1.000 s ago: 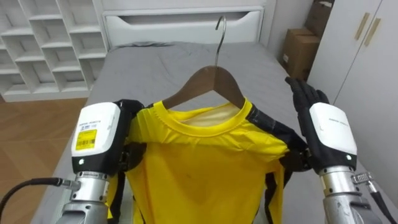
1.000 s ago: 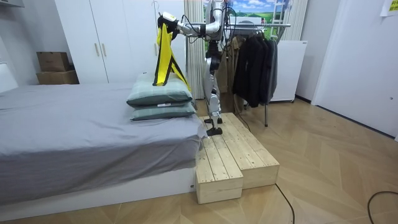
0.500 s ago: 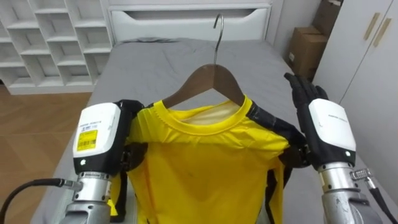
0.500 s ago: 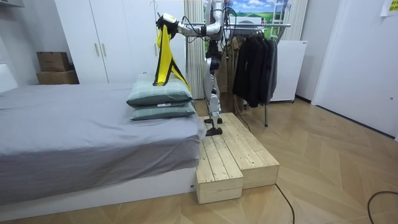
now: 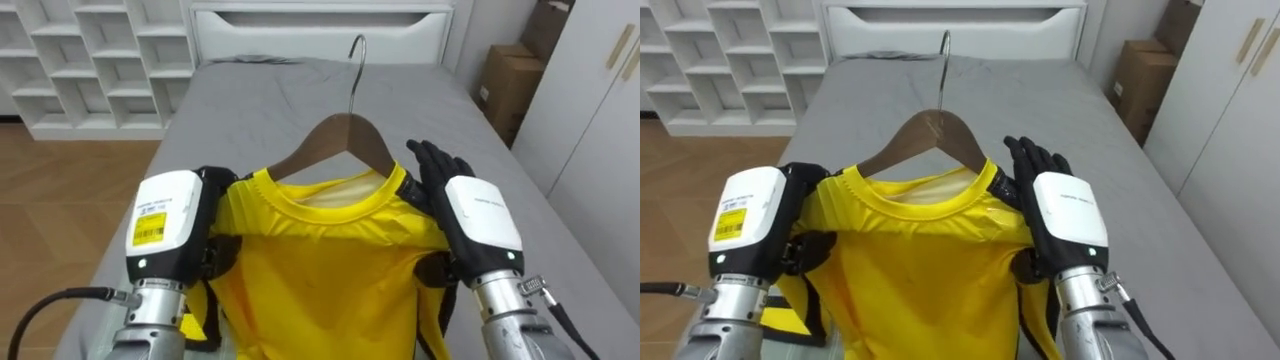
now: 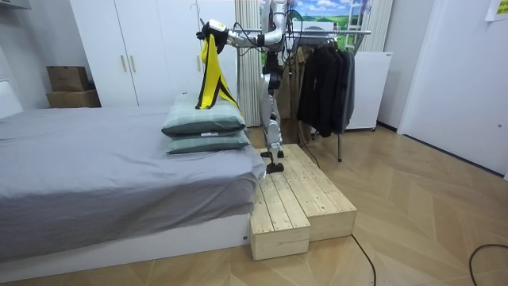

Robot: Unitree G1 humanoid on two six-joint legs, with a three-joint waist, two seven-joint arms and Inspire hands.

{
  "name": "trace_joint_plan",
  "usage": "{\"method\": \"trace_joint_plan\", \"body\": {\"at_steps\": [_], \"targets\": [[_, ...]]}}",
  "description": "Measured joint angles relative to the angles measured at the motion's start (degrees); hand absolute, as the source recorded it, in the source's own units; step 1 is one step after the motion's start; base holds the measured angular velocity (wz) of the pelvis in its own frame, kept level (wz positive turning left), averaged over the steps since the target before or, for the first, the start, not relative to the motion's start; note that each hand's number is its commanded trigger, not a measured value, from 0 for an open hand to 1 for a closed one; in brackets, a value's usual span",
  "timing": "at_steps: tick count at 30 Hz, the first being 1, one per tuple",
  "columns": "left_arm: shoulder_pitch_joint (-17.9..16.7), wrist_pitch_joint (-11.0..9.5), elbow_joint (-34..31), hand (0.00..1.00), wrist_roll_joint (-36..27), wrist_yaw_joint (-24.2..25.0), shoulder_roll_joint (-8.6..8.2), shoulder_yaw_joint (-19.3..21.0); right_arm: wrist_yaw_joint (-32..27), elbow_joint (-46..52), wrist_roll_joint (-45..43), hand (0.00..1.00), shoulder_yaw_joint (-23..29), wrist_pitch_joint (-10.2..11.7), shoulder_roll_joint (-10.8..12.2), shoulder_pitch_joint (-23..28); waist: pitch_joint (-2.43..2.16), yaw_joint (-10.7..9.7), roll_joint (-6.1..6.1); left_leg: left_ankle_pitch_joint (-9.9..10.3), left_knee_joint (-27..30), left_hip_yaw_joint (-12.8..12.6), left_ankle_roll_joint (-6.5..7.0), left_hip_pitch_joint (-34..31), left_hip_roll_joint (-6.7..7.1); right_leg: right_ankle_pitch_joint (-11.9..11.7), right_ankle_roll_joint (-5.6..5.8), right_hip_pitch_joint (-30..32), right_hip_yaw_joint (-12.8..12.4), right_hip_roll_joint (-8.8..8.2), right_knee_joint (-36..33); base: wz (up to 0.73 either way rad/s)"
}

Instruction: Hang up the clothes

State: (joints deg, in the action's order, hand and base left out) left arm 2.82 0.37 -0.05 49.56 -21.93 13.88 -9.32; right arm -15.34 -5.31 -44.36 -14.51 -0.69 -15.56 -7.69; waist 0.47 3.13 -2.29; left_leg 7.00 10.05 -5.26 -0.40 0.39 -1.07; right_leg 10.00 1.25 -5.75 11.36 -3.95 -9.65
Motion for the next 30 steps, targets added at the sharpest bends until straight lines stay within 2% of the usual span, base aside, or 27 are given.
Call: {"method": "trace_joint_plan", "body": {"at_steps": [10, 15, 16, 17, 18, 27, 30], "targets": [[0.01, 2.16, 0.0, 1.0, 0.16, 0.0, -0.5, -0.89, 0.65, -0.96, 0.55, 0.0, -0.29, -0.68, 1.14, -0.52, -0.01, 0.35, 0.01, -0.01, 0.69, 0.71, -0.01, -0.88, 0.01, 0.0, 0.0, 0.09, 1.38, 0.0, -0.05, 0.05], [0.01, 2.41, -0.01, 1.0, 0.77, 0.09, -0.44, -1.02, 0.5, -1.79, 1.41, 0.0, -0.65, -0.73, 1.35, -0.56, 0.0, 0.23, -0.06, -0.01, 0.84, 0.81, -0.01, -0.89, 0.01, 0.0, 0.0, -0.06, 1.46, -0.01, 0.0, 0.0], [0.01, 2.47, -0.01, 1.0, 1.23, 0.1, -0.44, -1.02, 0.47, -2.13, 1.41, 0.41, -0.75, -0.73, 1.37, -0.57, -0.02, 0.23, -0.09, -0.01, 0.88, 0.84, -0.01, -0.91, 0.01, 0.0, 0.0, -0.08, 1.48, -0.01, 0.0, 0.0], [0.01, 2.57, -0.01, 1.0, 1.99, 0.1, -0.36, -1.1, 0.37, -2.9, 1.42, 0.41, -1.1, -0.73, 1.36, -0.57, -0.01, 0.19, -0.18, -0.01, 0.91, 0.91, -0.01, -0.9, 0.01, 0.0, 0.0, -0.14, 1.54, 0.0, 0.02, 0.03], [0.0, 2.8, 0.0, 1.0, 2.39, 0.2, -0.21, -1.25, 0.35, -3.6, 1.43, 1.0, -1.23, -0.73, 1.5, -0.57, 0.03, 0.18, -0.24, -0.01, 0.92, 1.0, -0.01, -0.92, 0.01, 0.0, 0.0, -0.16, 1.56, 0.01, 0.01, 0.03], [0.0, 3.52, 0.0, 1.0, 2.47, 1.34, 0.25, -2.2, -0.17, -5.6, 1.44, 1.0, -1.07, -0.93, 2.01, -0.83, -0.02, 0.34, -0.52, -0.01, 1.36, 1.69, -0.01, -1.19, 0.07, 0.0, 0.0, -0.23, 1.76, 0.04, -0.01, 0.02], [0.01, 3.59, 0.0, 1.0, 2.49, 1.37, 0.07, -2.2, -0.08, -7.77, 1.82, 1.0, -1.06, -1.89, 2.0, -2.31, 0.0, 0.3, -0.57, -0.01, 1.41, 2.17, -0.01, -1.21, 0.1, 0.0, 0.0, -0.25, 1.83, 0.05, -0.03, 0.0]]}}
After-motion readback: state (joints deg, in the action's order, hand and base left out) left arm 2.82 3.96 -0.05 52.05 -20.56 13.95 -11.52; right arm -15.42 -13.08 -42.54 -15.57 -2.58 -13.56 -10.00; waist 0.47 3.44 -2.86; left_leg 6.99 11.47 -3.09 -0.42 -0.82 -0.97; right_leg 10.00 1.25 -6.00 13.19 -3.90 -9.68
